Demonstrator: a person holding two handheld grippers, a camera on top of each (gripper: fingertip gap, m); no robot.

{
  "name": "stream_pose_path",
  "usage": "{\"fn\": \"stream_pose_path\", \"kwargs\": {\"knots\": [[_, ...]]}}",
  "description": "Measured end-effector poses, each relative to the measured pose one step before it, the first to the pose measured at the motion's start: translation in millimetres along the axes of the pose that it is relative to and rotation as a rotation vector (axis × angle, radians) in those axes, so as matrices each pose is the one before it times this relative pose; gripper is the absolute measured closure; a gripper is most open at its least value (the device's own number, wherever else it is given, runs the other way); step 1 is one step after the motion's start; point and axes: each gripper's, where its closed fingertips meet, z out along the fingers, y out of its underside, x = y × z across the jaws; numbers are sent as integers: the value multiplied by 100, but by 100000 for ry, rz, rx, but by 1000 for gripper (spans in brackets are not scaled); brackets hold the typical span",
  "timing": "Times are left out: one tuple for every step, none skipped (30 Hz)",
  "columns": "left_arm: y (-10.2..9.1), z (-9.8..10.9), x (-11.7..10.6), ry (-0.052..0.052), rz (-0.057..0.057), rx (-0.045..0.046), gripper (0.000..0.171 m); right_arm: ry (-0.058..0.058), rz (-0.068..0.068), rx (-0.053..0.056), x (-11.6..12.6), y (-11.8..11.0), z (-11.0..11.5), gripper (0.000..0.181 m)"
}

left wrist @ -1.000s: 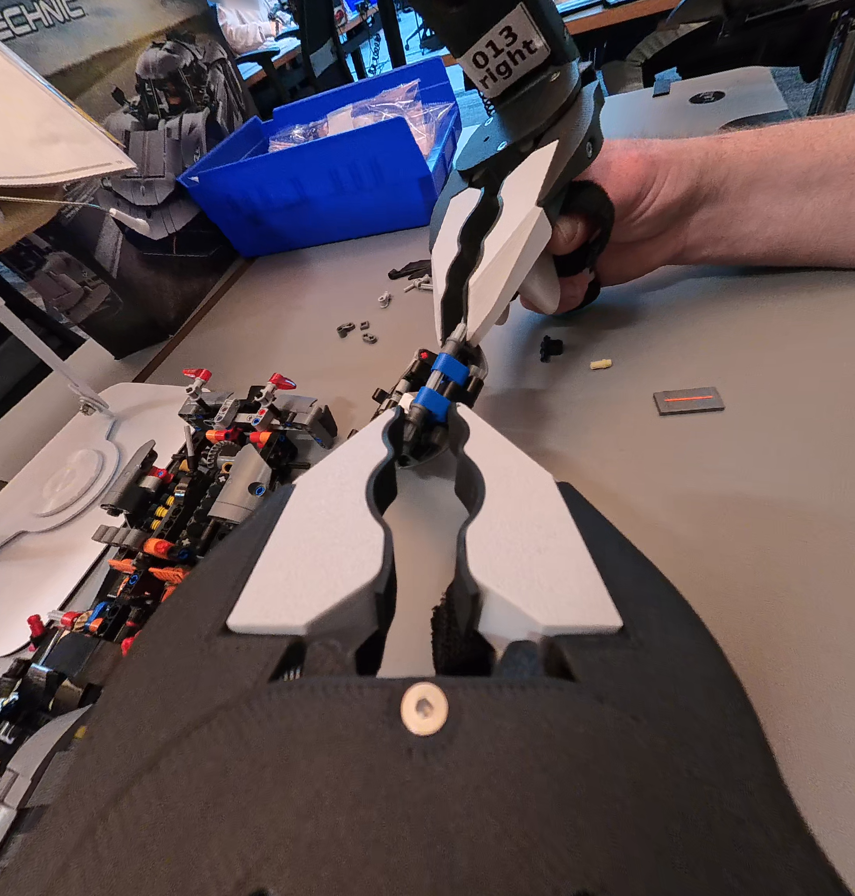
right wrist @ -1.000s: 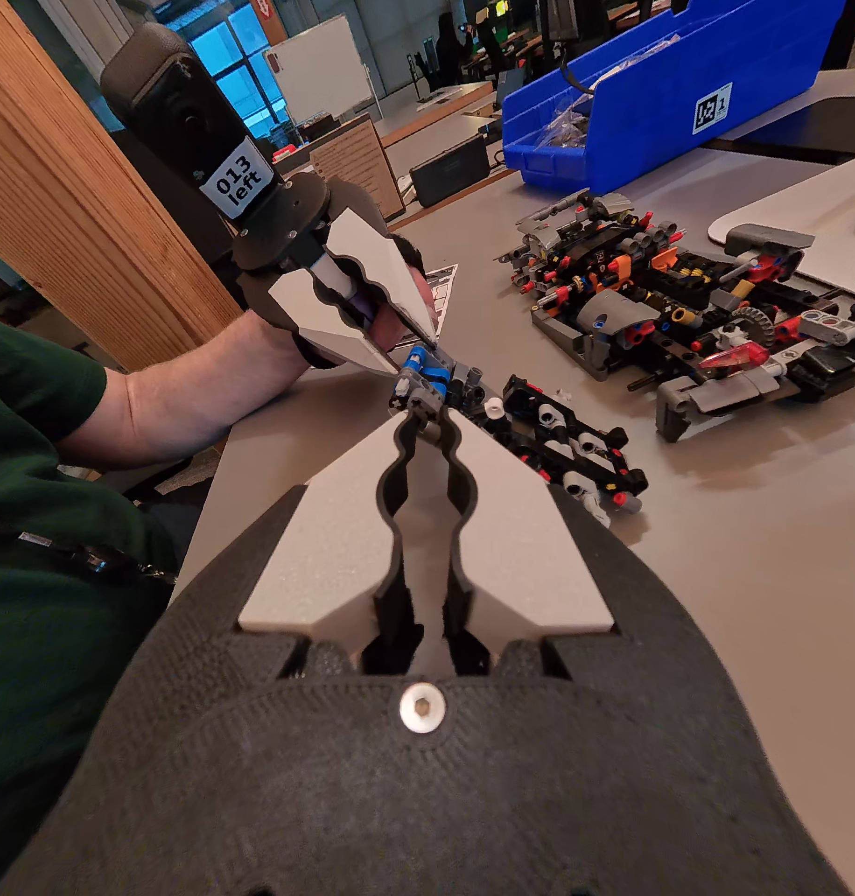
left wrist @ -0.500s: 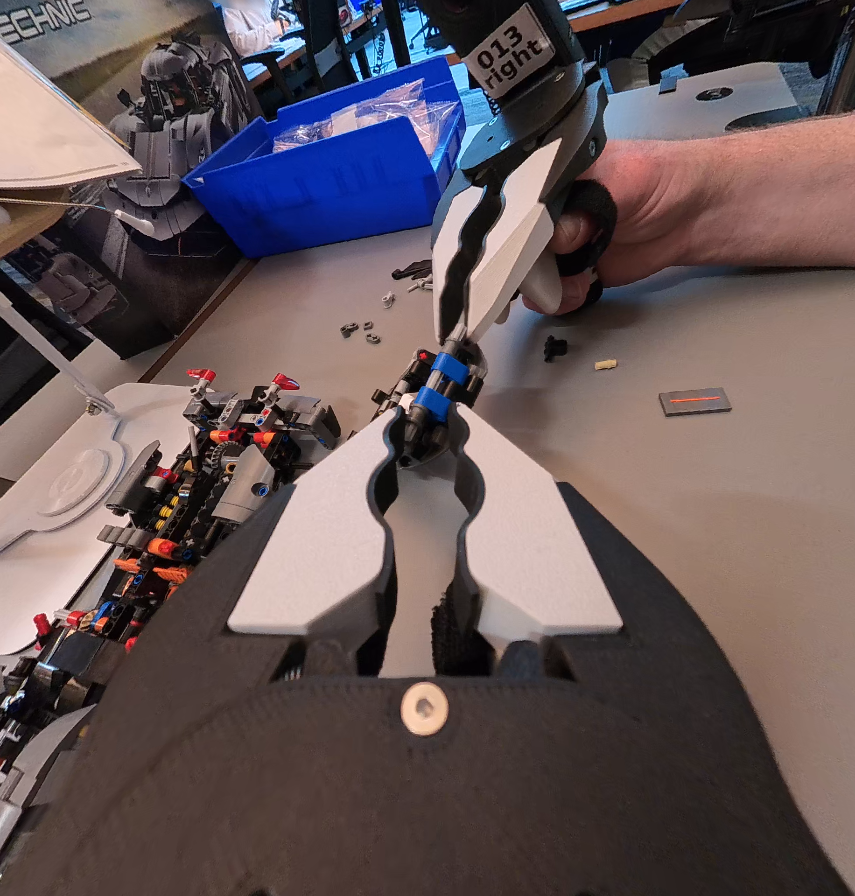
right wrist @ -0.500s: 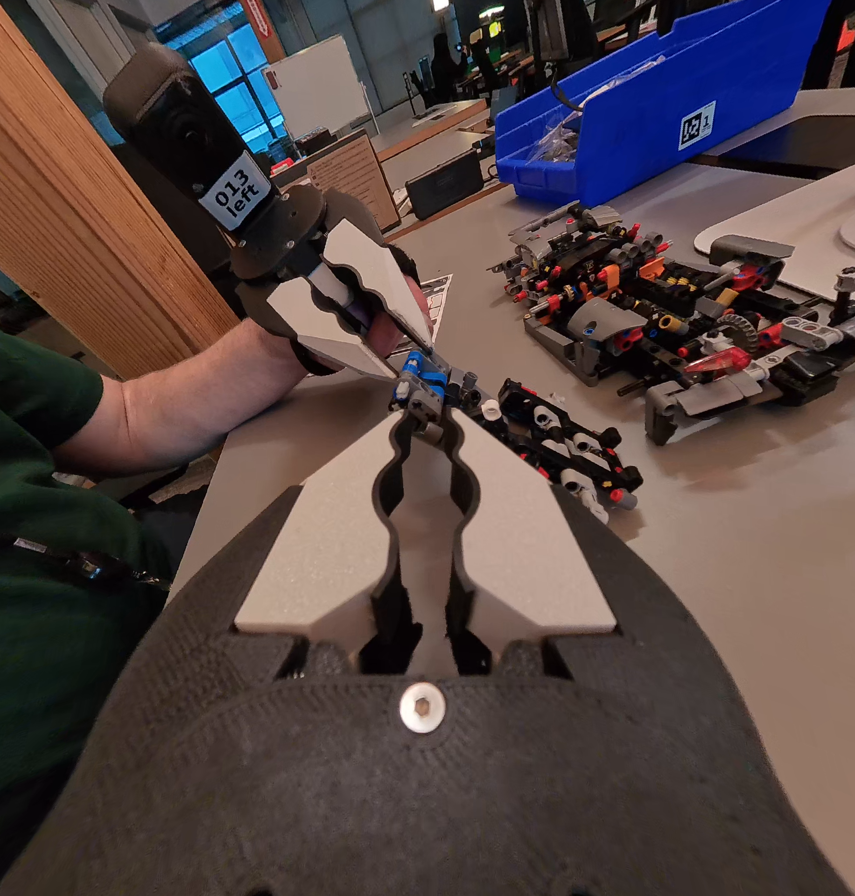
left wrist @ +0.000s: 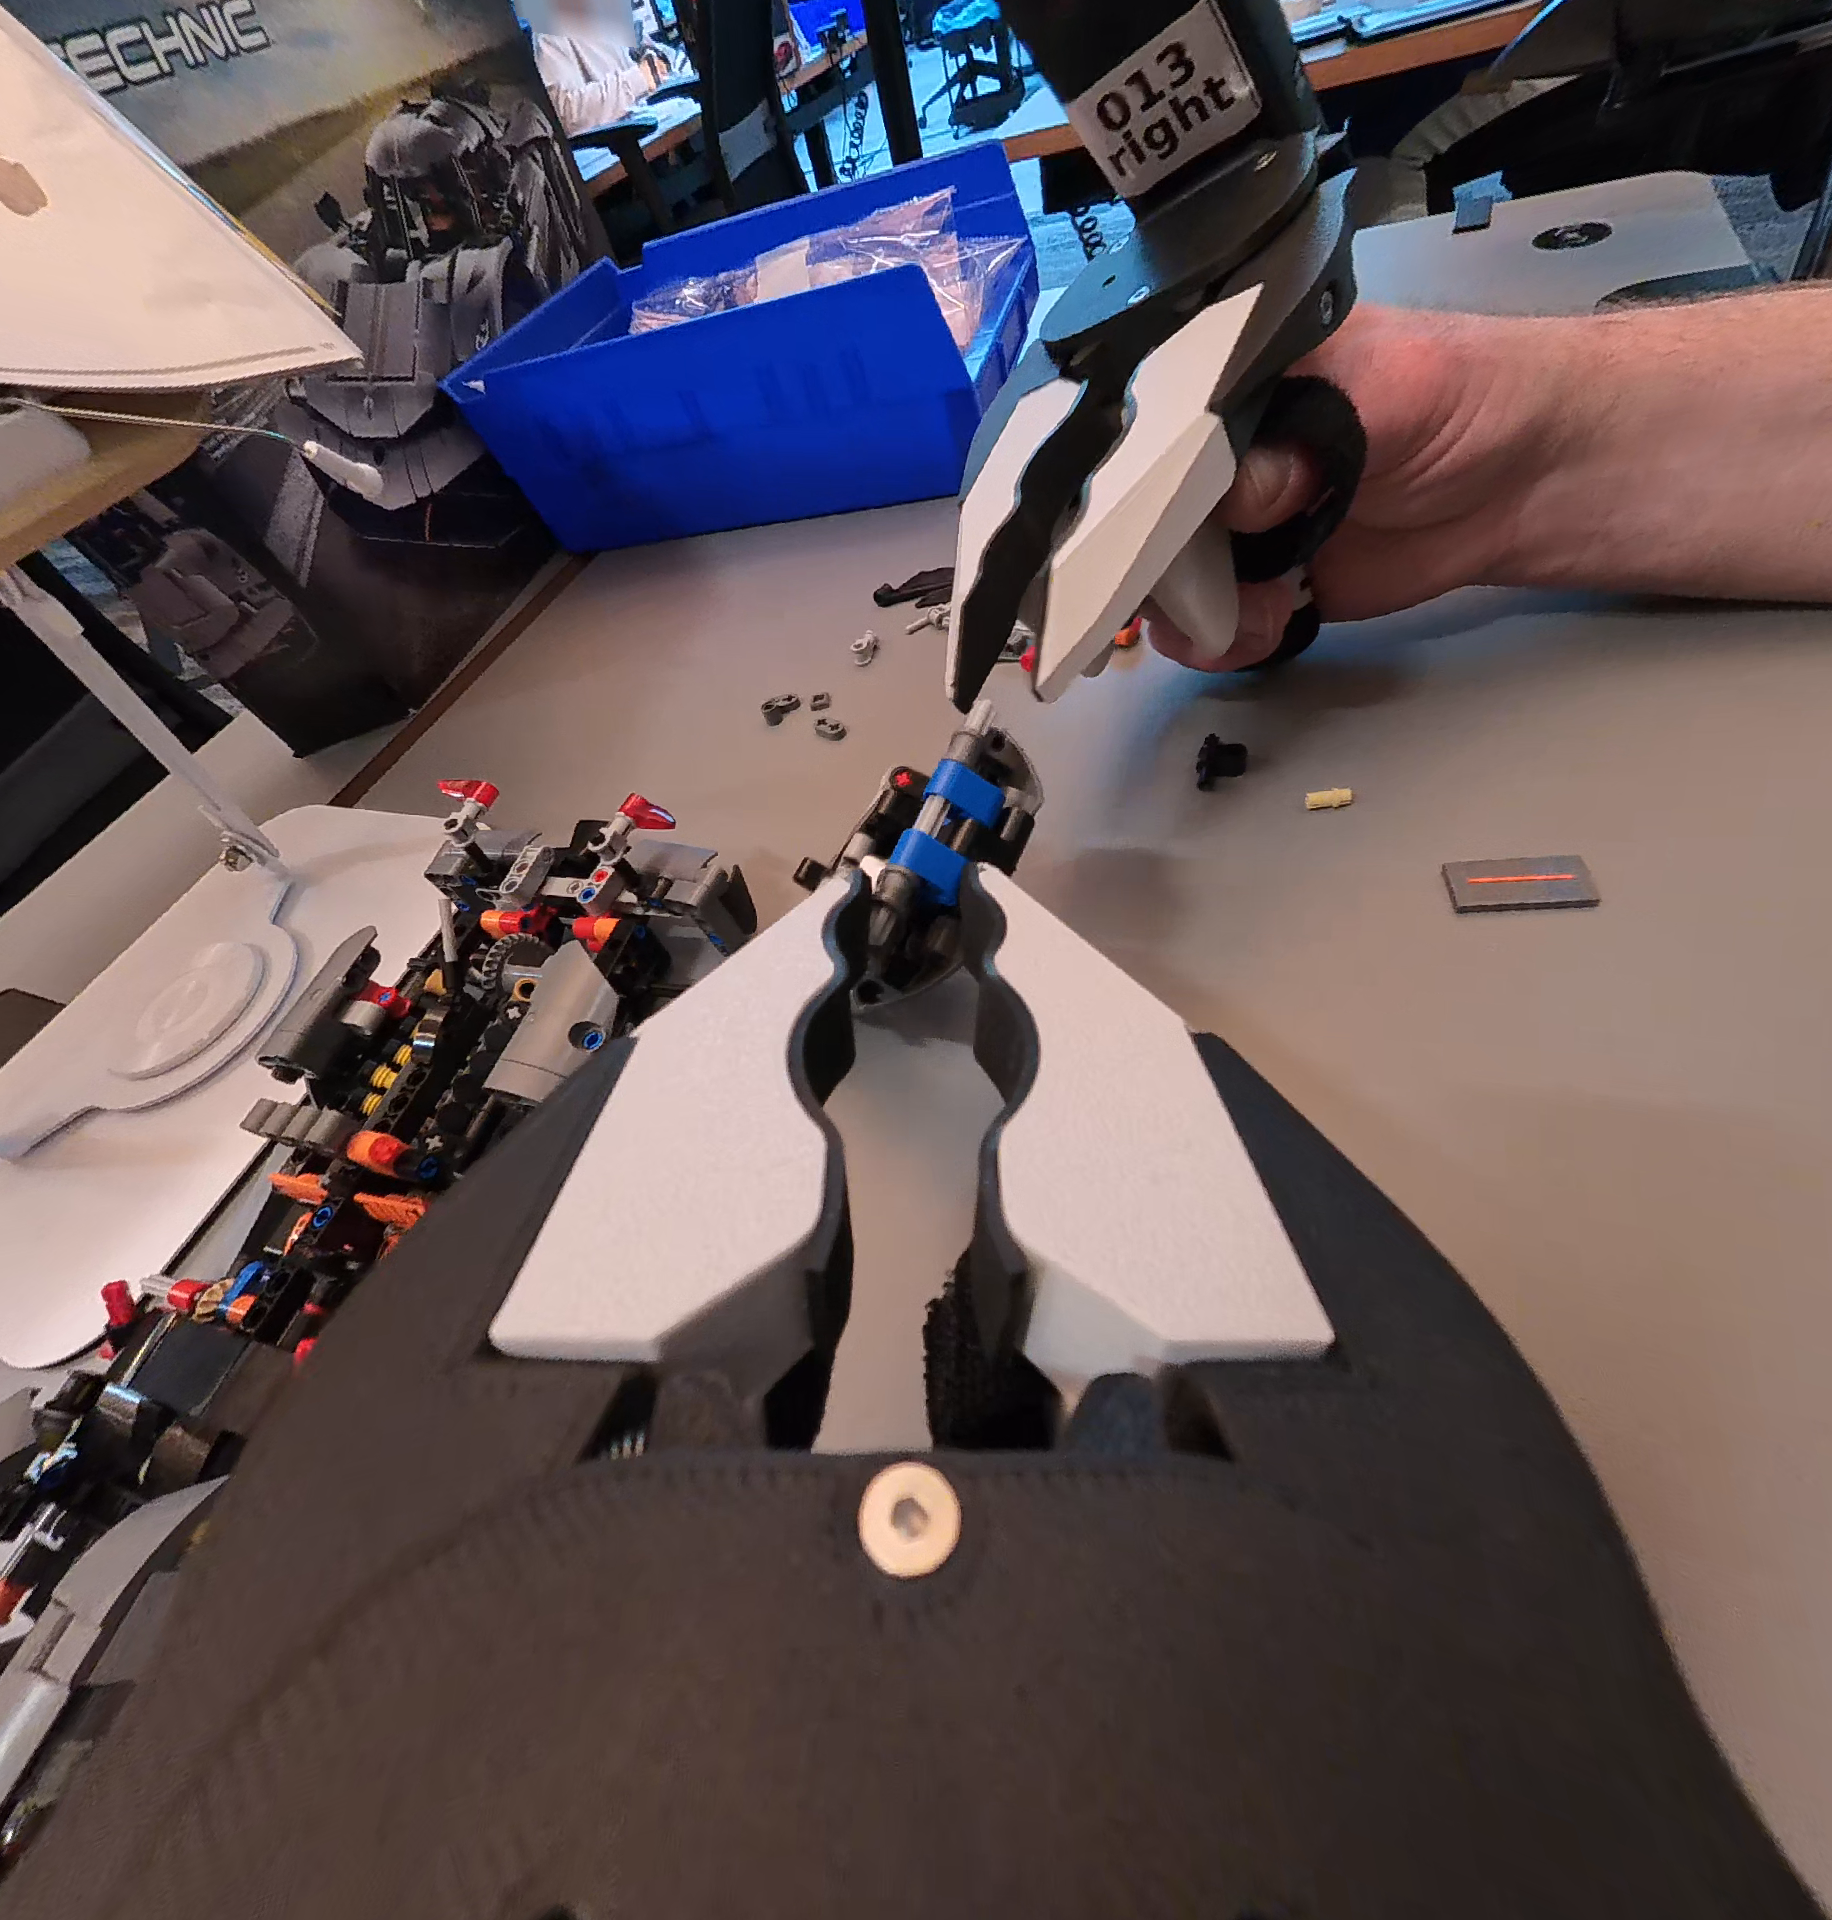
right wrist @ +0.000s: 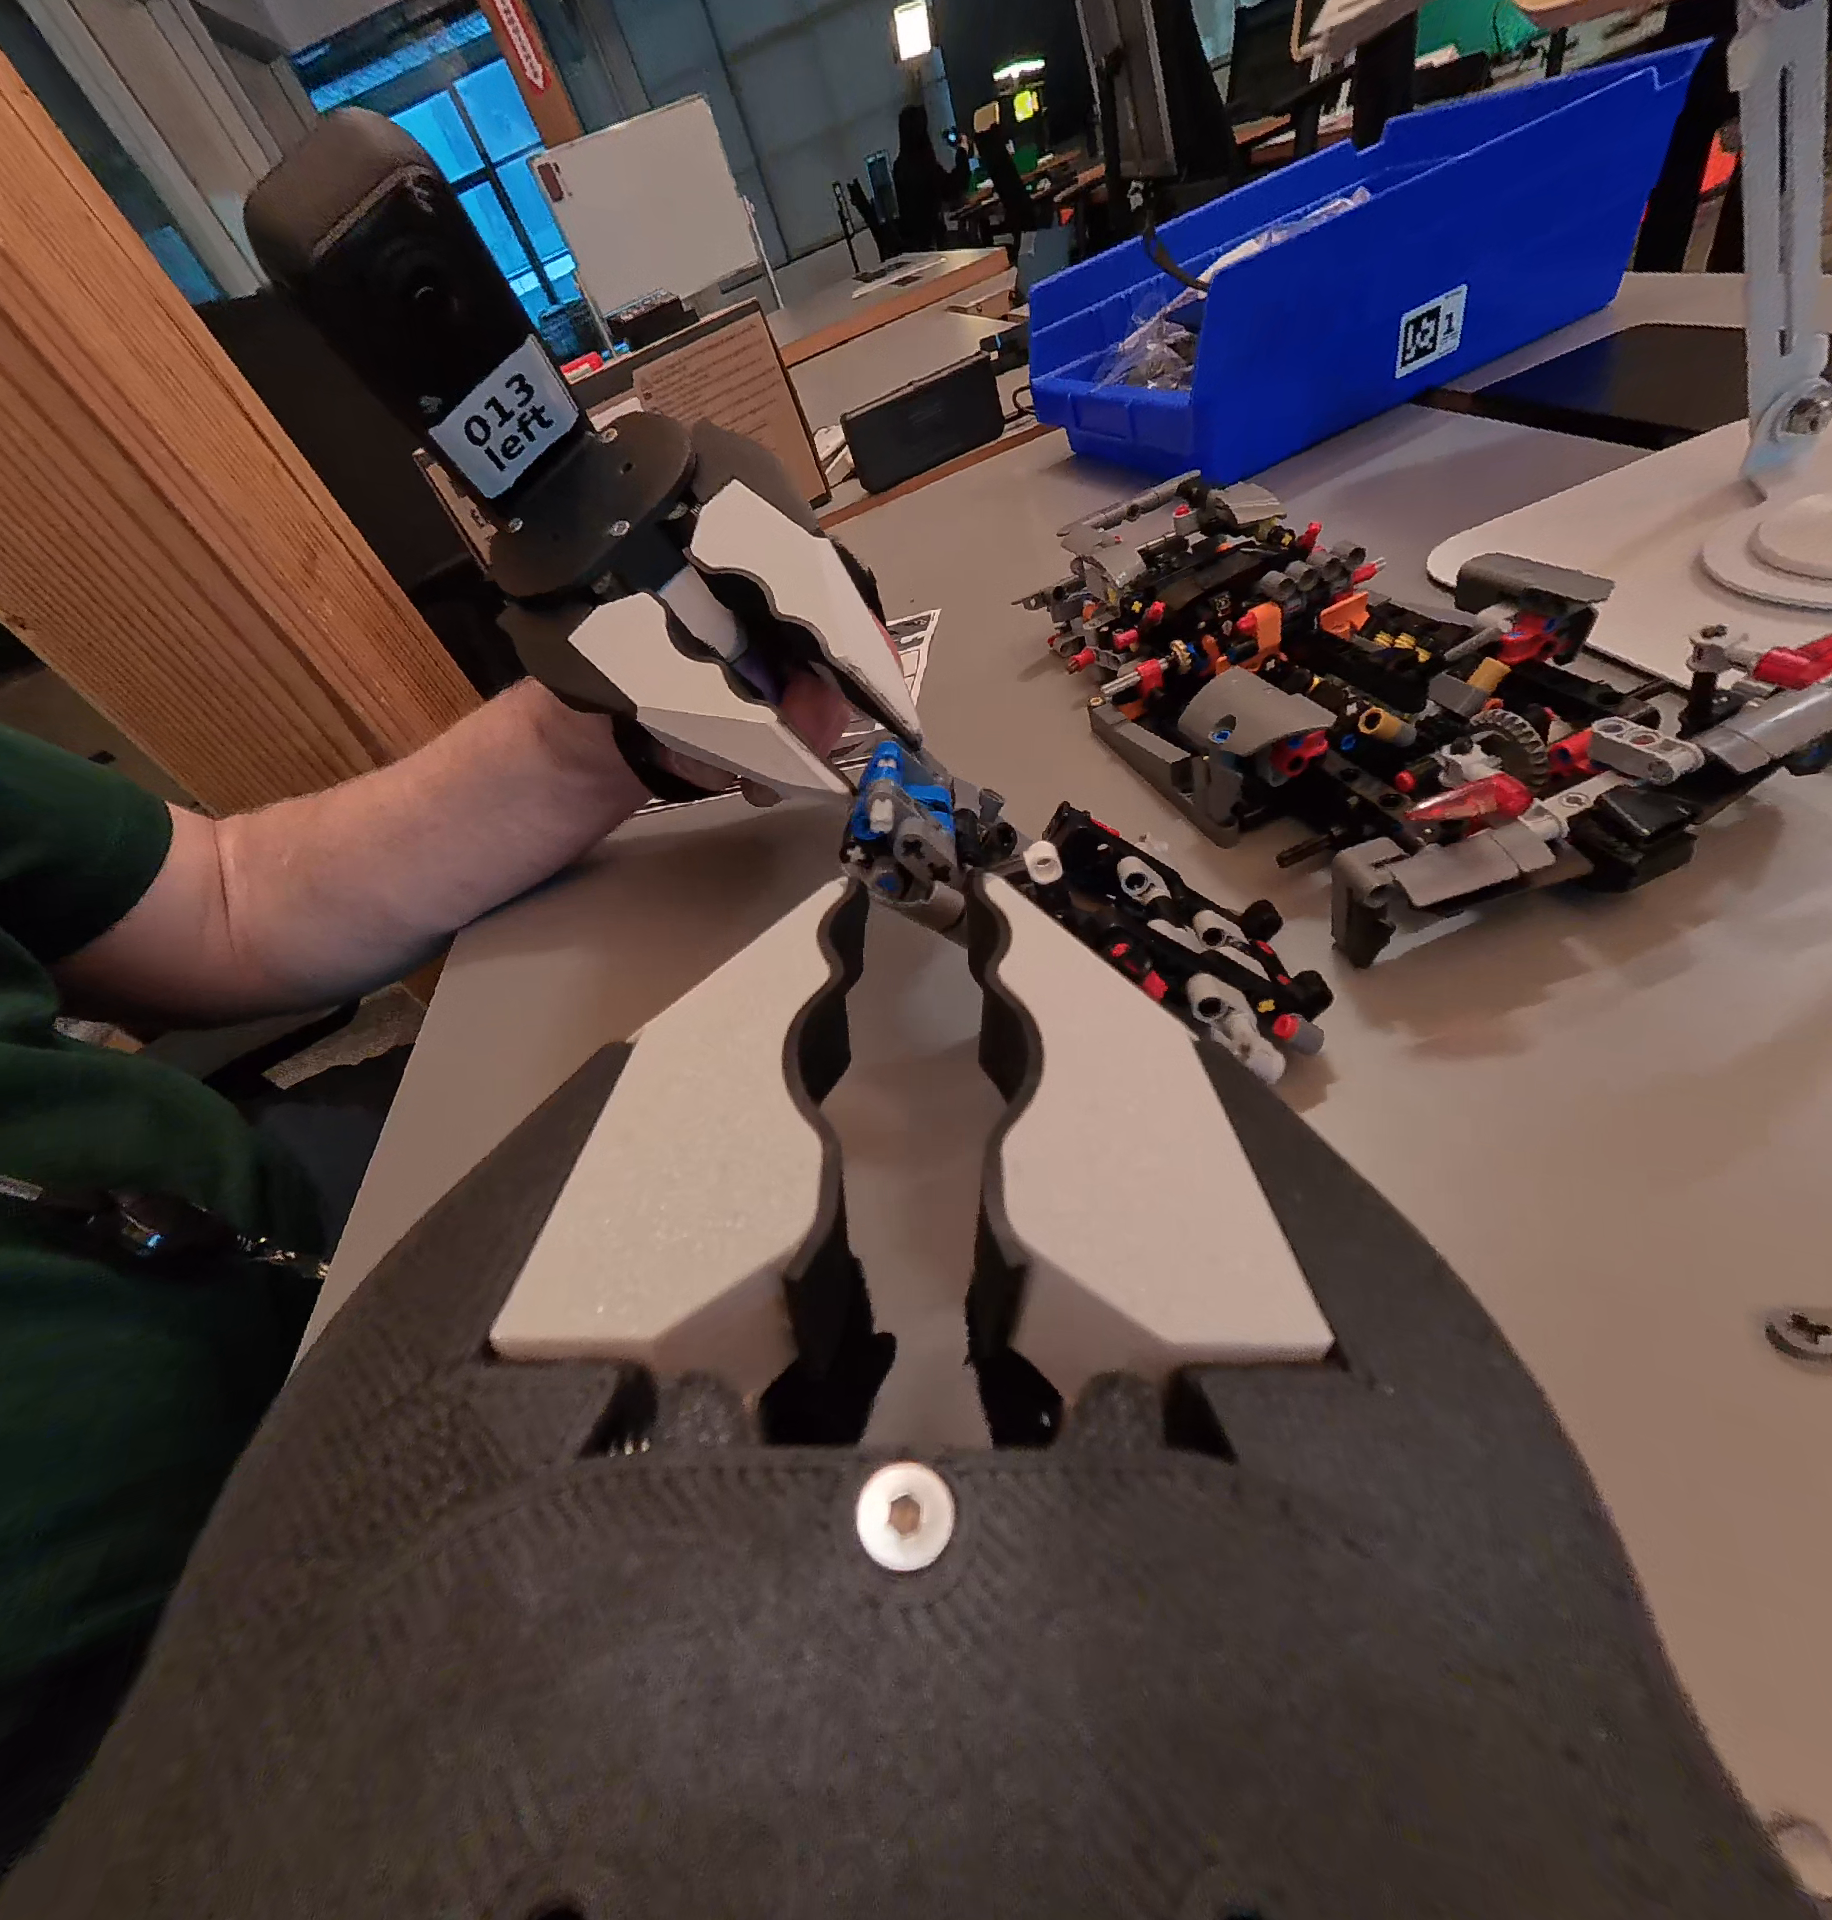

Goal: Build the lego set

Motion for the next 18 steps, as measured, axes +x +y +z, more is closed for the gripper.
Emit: {"fn": "stream_pose_path", "kwargs": {"knots": [[-27,-18,8,-4,107,155,157,-154,-1083,210,-133,-74,14,163],[-66,-35,52,113,505,323,157,-31,-1110,55,-120,-53,10,163],[-126,-31,186,593,1042,578,157,-183,-1077,-127,-130,-34,-2,162],[-104,-25,419,2075,1182,372,158,-331,-1022,157,-144,-72,-17,161],[-20,-5,389,1770,1217,-275,159,-225,-725,637,-107,-152,-53,162],[56,21,183,561,1232,-760,159,79,-211,593,-15,-105,-72,162],[45,10,283,1240,1256,-666,160,355,201,122,83,-15,-88,162],[-11,-16,287,1169,1323,-256,167,558,373,-119,145,25,-87,162],[-122,-11,262,1085,940,515,171,592,361,24,142,22,-103,162],[-54,31,79,303,-11,159,171,403,330,194,114,-19,-108,162],[89,58,-5,3,-173,-438,171,319,334,171,102,-19,-95,162],[169,81,116,776,-102,-696,171,400,276,105,109,-11,-79,163],[155,93,203,1098,-14,-669,171,426,206,39,107,-10,-78,163],[136,106,126,563,260,-703,171,459,117,37,99,-25,-82,163],[144,91,29,25,183,-853,171,551,-9,190,93,-46,-88,163],[134,65,-11,10,-148,-691,171,486,-16,294,87,-59,-95,163],[73,5,-42,-57,-285,-318,171,348,9,243,66,-52,-98,163],[26,-22,-72,-150,-353,-31,171,438,-45,174,74,-43,-83,163]]}}
